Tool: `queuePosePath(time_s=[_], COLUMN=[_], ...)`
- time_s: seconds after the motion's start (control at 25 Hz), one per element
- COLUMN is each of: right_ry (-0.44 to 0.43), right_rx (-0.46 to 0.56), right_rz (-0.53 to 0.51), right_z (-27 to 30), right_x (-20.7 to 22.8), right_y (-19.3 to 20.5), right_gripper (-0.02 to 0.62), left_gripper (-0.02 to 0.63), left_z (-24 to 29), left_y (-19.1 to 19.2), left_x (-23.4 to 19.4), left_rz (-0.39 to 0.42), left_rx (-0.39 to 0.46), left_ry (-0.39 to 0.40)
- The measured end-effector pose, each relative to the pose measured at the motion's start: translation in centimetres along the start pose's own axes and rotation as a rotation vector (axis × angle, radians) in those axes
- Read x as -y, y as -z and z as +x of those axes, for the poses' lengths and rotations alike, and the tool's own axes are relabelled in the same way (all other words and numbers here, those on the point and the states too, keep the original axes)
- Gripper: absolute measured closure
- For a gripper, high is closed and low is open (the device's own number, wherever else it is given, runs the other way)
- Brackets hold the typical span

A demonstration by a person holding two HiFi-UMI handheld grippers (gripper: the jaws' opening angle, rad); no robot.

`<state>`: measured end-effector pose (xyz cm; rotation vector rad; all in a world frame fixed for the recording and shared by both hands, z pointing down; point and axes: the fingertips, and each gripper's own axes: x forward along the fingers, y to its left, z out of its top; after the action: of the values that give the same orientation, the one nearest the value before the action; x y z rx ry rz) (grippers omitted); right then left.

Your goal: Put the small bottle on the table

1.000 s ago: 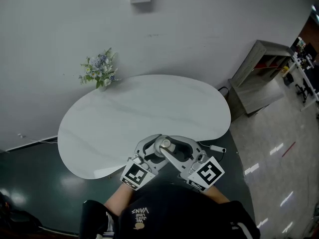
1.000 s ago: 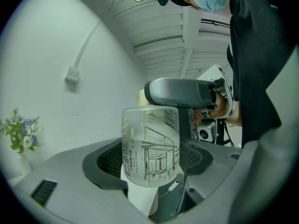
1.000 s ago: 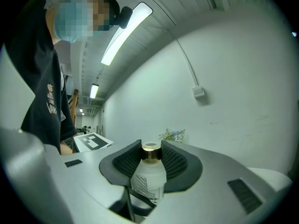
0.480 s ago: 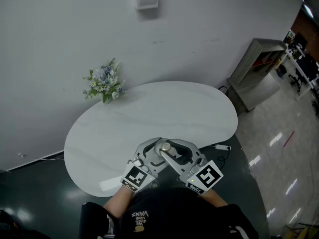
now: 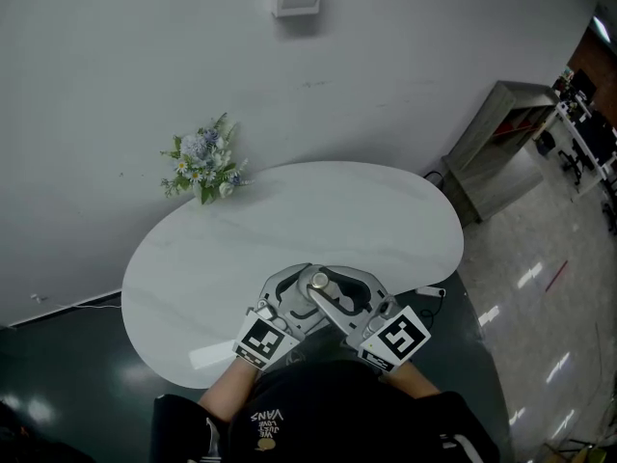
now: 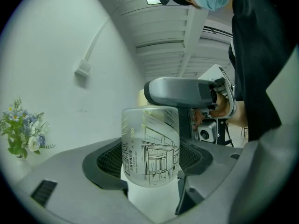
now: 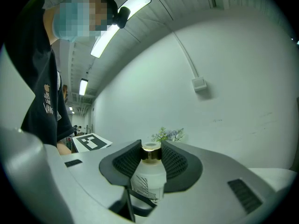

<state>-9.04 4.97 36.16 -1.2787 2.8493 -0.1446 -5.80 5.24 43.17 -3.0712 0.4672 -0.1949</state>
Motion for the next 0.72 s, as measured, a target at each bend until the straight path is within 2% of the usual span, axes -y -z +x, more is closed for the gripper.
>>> queuePosePath(time_s=[0.72], right_ry=[-0.119], right_rx=[-0.064], right_rz=[-0.008], right_z=[3.7], right_x=[12.8], right_y=[0.7], right_gripper=[0.448], left_gripper=[0.255], left_z=[10.5], left_y=[1.1], left_x=[-8.7], left_rz=[-0.043], left_rx=[0.004], left_ry=[-0.14])
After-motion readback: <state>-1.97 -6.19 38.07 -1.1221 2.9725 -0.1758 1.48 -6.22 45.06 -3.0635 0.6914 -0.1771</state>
